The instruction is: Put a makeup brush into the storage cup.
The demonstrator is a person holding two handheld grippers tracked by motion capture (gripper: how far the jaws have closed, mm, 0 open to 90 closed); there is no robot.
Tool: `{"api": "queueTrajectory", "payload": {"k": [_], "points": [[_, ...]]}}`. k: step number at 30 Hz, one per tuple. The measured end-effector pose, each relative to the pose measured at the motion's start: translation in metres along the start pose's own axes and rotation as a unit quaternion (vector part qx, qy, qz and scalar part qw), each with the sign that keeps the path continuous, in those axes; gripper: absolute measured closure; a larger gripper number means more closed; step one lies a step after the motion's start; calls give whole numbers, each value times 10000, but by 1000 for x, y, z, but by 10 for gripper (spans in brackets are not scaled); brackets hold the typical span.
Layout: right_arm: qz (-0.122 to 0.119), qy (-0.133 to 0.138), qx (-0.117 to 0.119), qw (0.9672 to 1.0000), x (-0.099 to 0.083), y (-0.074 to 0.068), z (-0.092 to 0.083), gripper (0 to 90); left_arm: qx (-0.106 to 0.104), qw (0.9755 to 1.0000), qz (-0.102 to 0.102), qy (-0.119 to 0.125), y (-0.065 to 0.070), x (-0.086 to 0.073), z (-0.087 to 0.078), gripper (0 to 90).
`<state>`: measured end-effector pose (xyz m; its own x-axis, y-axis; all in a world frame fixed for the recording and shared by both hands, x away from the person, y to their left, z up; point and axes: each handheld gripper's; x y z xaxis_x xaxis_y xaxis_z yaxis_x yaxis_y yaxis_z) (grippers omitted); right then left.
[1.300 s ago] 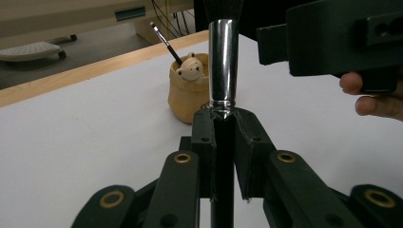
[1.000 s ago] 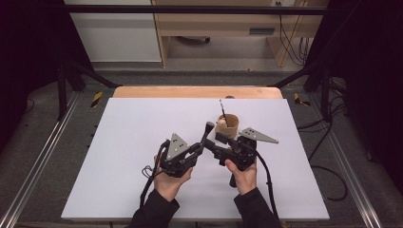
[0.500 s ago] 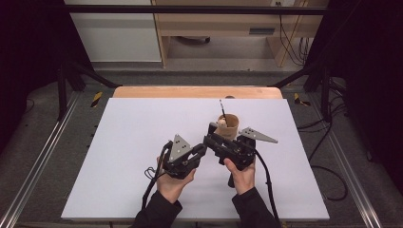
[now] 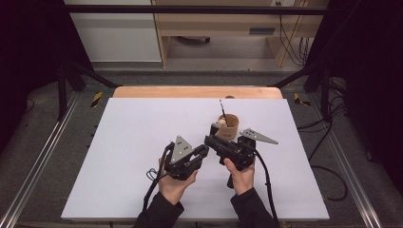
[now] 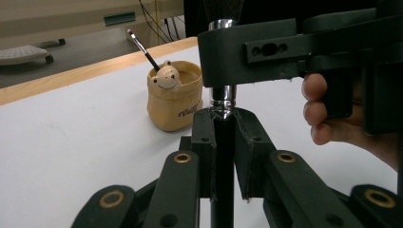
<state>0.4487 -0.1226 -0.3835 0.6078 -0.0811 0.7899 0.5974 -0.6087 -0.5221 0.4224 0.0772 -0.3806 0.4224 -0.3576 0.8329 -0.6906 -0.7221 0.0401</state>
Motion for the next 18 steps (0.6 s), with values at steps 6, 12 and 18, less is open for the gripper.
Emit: {"api": "queueTrajectory", "payload": {"k": [6,12,18], "points": [[19,33,4,10000,-1,0,0,762,-1,10000,-11,32,1,-1,-1,791],[91,44,87,9999,-2,0,-1,772,-15,10000,3,36,1,-1,-1,790],[69,64,111,9999,-1,-2,-2,775,-68,10000,42,59,0,0,-3,781]]}}
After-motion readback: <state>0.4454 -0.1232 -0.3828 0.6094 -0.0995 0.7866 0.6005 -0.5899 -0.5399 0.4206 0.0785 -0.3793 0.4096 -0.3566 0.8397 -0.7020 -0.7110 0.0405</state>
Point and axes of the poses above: each handheld gripper's, and its own axes: z roughly forward along the jaws, x roughly out of its top, y roughly to its right, and after that the axes turned 11 degrees about -y, right-handed
